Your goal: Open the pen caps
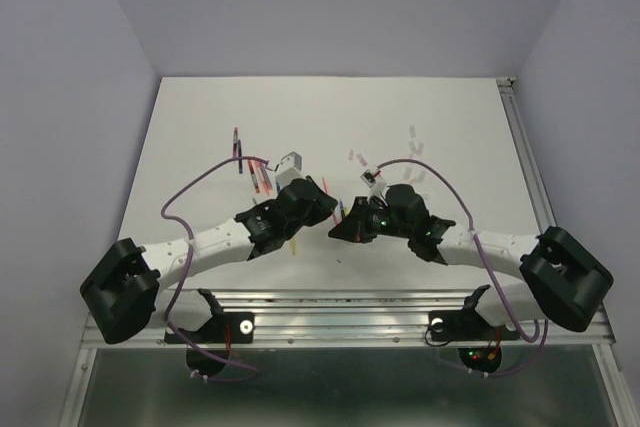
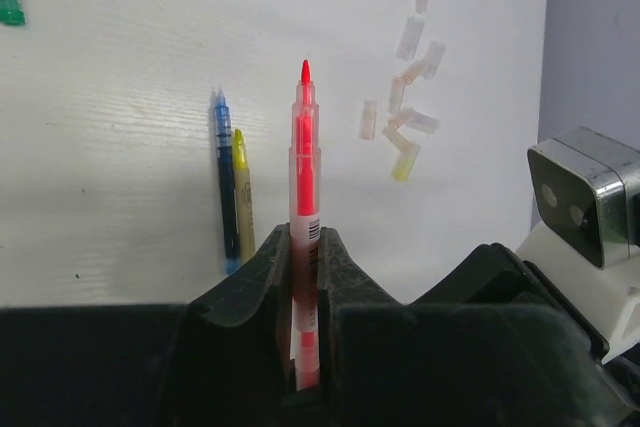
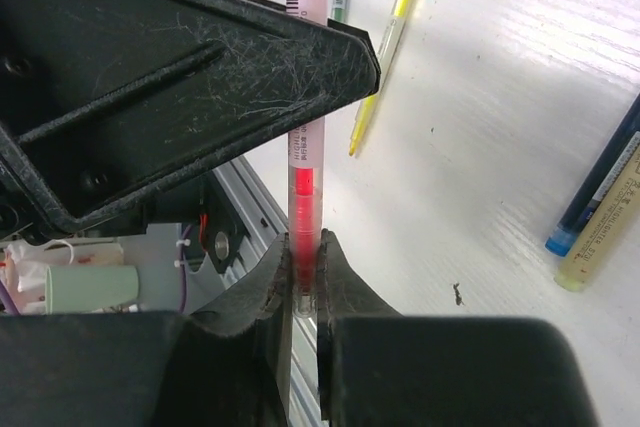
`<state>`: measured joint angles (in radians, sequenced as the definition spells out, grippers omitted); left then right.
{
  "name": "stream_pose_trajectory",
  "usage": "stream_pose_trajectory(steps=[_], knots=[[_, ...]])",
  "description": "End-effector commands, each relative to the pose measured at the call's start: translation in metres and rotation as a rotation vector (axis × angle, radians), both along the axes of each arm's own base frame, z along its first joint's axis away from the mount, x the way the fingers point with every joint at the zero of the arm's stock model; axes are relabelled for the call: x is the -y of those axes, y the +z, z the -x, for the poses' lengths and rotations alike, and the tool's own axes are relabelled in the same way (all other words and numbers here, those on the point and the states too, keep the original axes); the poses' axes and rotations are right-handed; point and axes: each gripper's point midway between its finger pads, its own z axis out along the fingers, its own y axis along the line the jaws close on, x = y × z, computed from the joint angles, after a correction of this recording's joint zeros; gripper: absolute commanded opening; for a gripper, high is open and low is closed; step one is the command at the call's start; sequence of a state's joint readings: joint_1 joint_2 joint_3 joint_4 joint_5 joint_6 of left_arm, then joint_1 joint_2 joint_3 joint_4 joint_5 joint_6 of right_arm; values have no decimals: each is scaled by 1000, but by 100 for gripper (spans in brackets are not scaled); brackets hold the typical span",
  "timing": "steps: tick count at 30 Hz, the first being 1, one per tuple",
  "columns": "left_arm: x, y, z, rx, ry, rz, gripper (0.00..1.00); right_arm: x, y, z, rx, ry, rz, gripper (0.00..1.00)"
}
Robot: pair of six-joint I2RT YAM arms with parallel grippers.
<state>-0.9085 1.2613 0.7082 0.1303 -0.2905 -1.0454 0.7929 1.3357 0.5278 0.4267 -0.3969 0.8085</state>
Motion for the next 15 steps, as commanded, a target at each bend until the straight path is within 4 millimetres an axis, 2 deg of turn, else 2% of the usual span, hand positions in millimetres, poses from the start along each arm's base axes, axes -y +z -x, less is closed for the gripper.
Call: stream_pose_trajectory(steps=[1, 2, 3, 5, 6, 7, 8, 10, 12, 13, 15], knots=[[-2, 42, -27, 115, 68, 41, 0, -13, 25, 29, 56, 107, -76, 1], [-8, 45, -32, 131, 79, 29, 0, -13, 25, 40, 53, 121, -77, 1], [-13, 47, -38, 135, 101, 29, 0, -9, 17, 41, 36, 110, -62, 1], [-26, 55, -50, 168, 132, 10, 0, -7, 13, 65, 26, 149, -60, 1], [-43, 57, -65, 176, 188, 0, 0, -3, 1, 83, 10, 169, -38, 1], [-51, 58, -72, 182, 204, -10, 0, -1, 1, 92, 14, 183, -43, 1], [-57, 64, -79, 198, 216, -19, 0, 1, 13, 100, 41, 195, -80, 1], [-76, 65, -94, 203, 258, -38, 0, 9, 6, 111, 24, 187, -63, 1], [-85, 69, -101, 205, 279, -46, 0, 17, 12, 108, 43, 149, -73, 1], [-92, 69, -106, 201, 296, -50, 0, 22, 6, 108, 32, 132, -43, 1], [-93, 71, -106, 205, 273, -53, 0, 32, 2, 97, 26, 44, 7, 1]])
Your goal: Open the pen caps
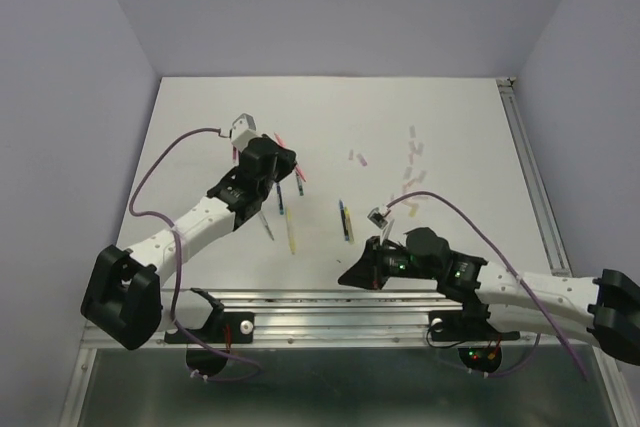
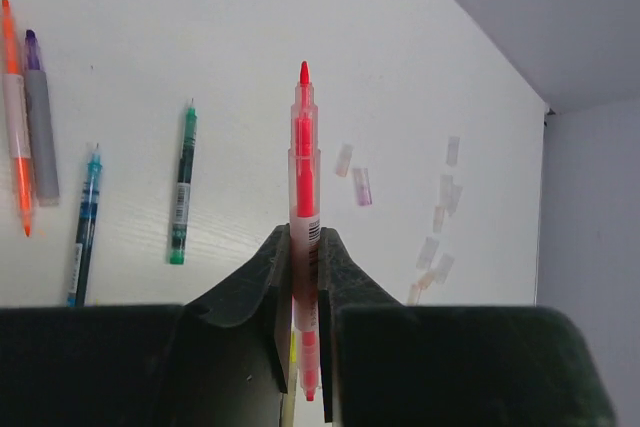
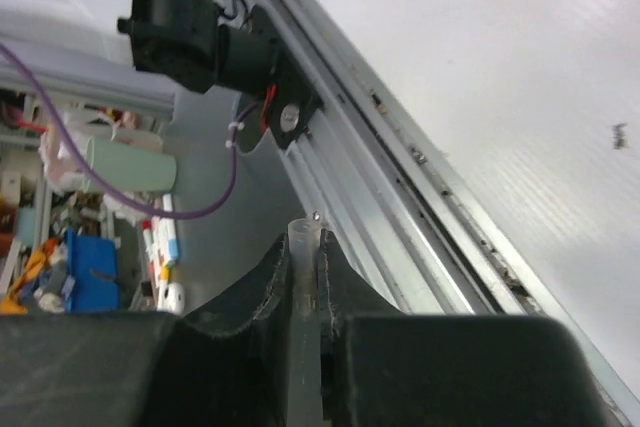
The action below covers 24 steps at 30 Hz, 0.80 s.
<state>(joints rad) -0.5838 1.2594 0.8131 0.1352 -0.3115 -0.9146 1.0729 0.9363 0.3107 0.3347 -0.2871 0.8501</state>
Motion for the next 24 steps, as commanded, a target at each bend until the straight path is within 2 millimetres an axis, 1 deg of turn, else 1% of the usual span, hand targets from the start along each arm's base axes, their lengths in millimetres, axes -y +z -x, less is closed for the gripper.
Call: stream_pose_trajectory(steps=[1, 2, 3, 4, 5, 6, 8, 9, 10, 11, 12, 13, 14, 15, 16, 17, 18, 19, 20, 21, 23, 24], knots=[[-2, 24, -7, 65, -18, -26, 0, 18, -8, -21, -5, -157, 78, 1], [-3, 20, -5, 56, -27, -35, 0, 22, -10, -26, -2, -193, 101, 1], [2, 16, -1, 43, -61, -32, 0, 34, -23, -38, -4, -278, 179, 1], [5, 11, 3, 35, -91, -46, 0, 39, -21, -48, 9, -336, 211, 1], [8, 5, 7, 21, -121, -51, 0, 48, -27, -55, 10, -384, 264, 1], [15, -4, 15, -10, -180, -51, 0, 65, -41, -69, 13, -466, 349, 1], [22, -25, 27, -63, -245, -76, 0, 76, -46, -82, 22, -519, 402, 1], [22, -38, 33, -102, -258, -102, 0, 88, -51, -95, 16, -564, 437, 1], [22, -46, 38, -124, -264, -122, 0, 94, -60, -102, -6, -583, 469, 1], [22, -53, 42, -145, -268, -145, 0, 101, -65, -108, -16, -602, 490, 1], [23, -64, 50, -178, -263, -190, 0, 110, -67, -121, -25, -637, 498, 1], [20, -73, 55, -212, -253, -220, 0, 114, -75, -125, -40, -648, 526, 1], [20, -78, 59, -229, -249, -241, 0, 118, -78, -130, -39, -660, 539, 1], [19, -85, 64, -248, -241, -274, 0, 119, -76, -137, -34, -672, 542, 1], [17, -97, 70, -289, -243, -301, 0, 122, -79, -143, -33, -683, 557, 1], [17, -102, 72, -303, -245, -312, 0, 122, -85, -145, -42, -680, 580, 1], [16, -112, 75, -333, -247, -328, 0, 121, -83, -153, -31, -684, 579, 1], [16, -115, 76, -342, -247, -334, 1, 121, -83, -156, -32, -687, 583, 1], [15, -120, 78, -354, -246, -342, 7, 121, -85, -159, -35, -691, 592, 1], [14, -123, 78, -364, -241, -347, 9, 123, -93, -161, -46, -694, 623, 1], [12, -131, 80, -385, -234, -358, 10, 121, -92, -168, -50, -711, 631, 1], [10, -134, 81, -395, -228, -368, 11, 123, -96, -170, -62, -727, 654, 1]])
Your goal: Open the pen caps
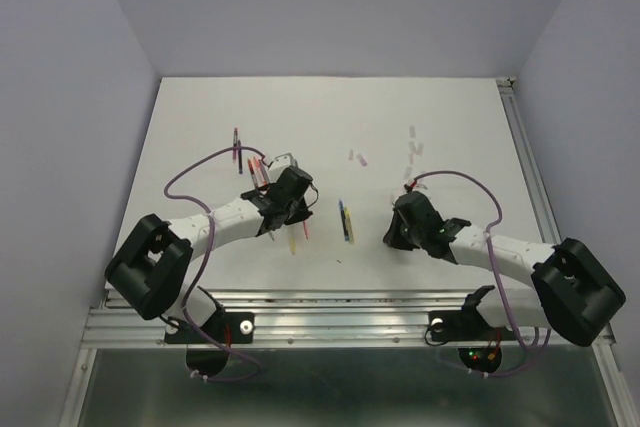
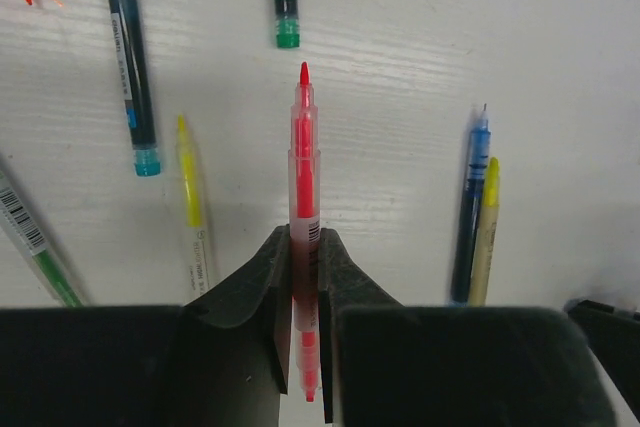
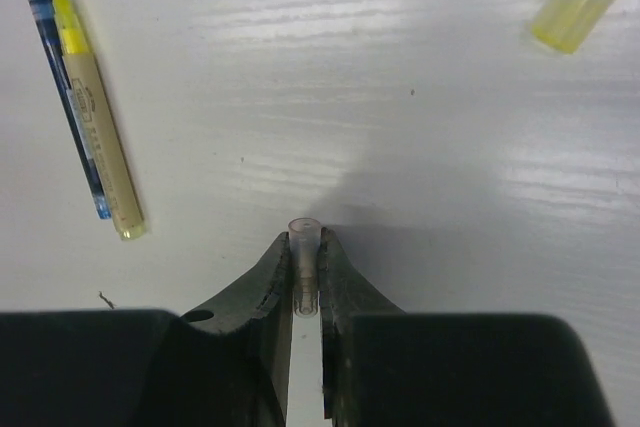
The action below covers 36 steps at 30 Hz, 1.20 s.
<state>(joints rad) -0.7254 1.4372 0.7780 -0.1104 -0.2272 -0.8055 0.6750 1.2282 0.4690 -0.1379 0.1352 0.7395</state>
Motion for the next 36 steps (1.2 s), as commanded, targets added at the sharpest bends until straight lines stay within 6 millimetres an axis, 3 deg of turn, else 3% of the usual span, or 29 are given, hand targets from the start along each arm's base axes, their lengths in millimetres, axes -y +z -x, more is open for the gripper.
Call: stream_pose_trajectory(steps=[1, 8, 12, 16, 21, 25, 26, 28, 30, 31, 34, 36], knots=[[-15, -11, 4, -19, 42, -63, 13, -10, 22, -35, 78, -42, 8, 2], [-16, -18, 3, -34, 40, -91, 20, -2, 17, -48, 66, -103, 91, 10], [-17, -21, 5, -49, 38, -98, 34, -3, 23, -50, 74, -109, 84, 22], [-16, -18, 5, -43, 34, -93, 41, -4, 37, -51, 100, -113, 55, 31], [-8, 2, 2, -1, 12, -55, 57, -2, 59, -52, 141, -126, 32, 45], [-1, 42, -2, 98, -14, 3, 77, 6, 85, -50, 184, -150, 22, 61], [-1, 51, -3, 120, -14, 13, 85, 7, 91, -49, 193, -150, 17, 69], [-5, 75, -4, 175, -1, 43, 90, 11, 103, -47, 213, -157, 8, 77], [-13, 93, -2, 218, 28, 57, 95, 17, 121, -44, 258, -169, -12, 97], [-19, 113, 0, 265, 45, 93, 97, 21, 133, -43, 294, -182, -32, 100], [-45, 147, 7, 353, 139, 137, 99, 41, 144, -40, 337, -266, -25, 100], [-68, 155, 13, 383, 223, 122, 99, 56, 150, -35, 356, -322, -9, 100]])
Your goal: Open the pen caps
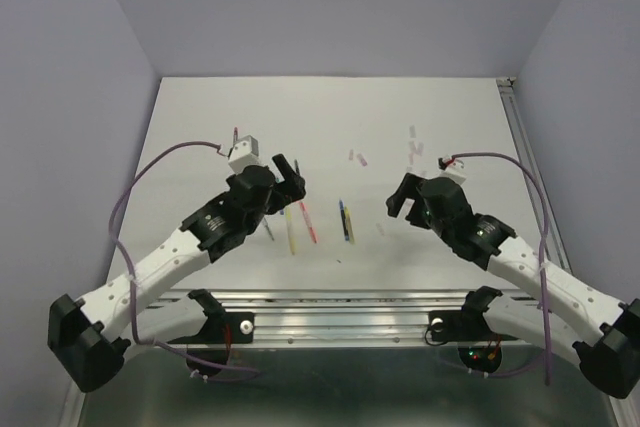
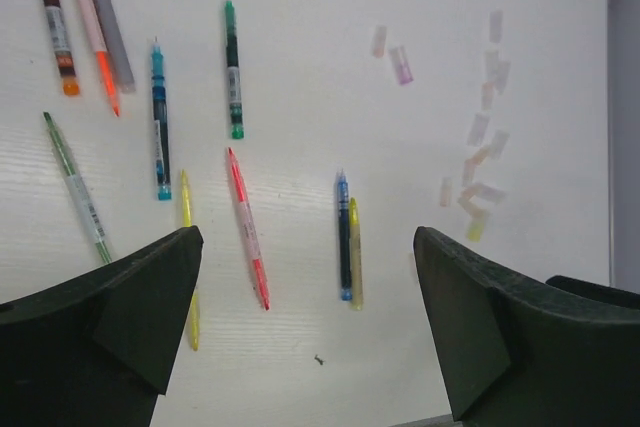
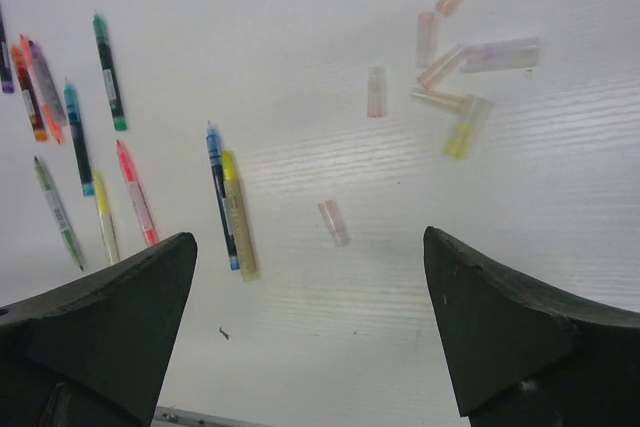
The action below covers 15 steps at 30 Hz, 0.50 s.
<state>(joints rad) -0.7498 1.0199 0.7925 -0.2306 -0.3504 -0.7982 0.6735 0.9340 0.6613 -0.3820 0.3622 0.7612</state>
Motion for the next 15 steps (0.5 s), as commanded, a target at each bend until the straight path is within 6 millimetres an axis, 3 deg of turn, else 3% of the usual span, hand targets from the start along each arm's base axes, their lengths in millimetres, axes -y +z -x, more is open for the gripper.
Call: stream_pose_trajectory(steps=[1, 2, 7, 15], knots=[[-49, 38, 6, 96, 198, 10, 99, 36, 32, -1, 73, -172, 15, 100], [-59, 47, 11, 119, 224, 32, 99, 41, 37, 0, 86, -196, 3, 100], [-104, 52, 31, 131, 390, 47, 99, 57, 42, 7, 91, -257, 20, 100], [-125, 50, 43, 150, 440, 55, 99, 66, 42, 14, 104, -277, 17, 100]])
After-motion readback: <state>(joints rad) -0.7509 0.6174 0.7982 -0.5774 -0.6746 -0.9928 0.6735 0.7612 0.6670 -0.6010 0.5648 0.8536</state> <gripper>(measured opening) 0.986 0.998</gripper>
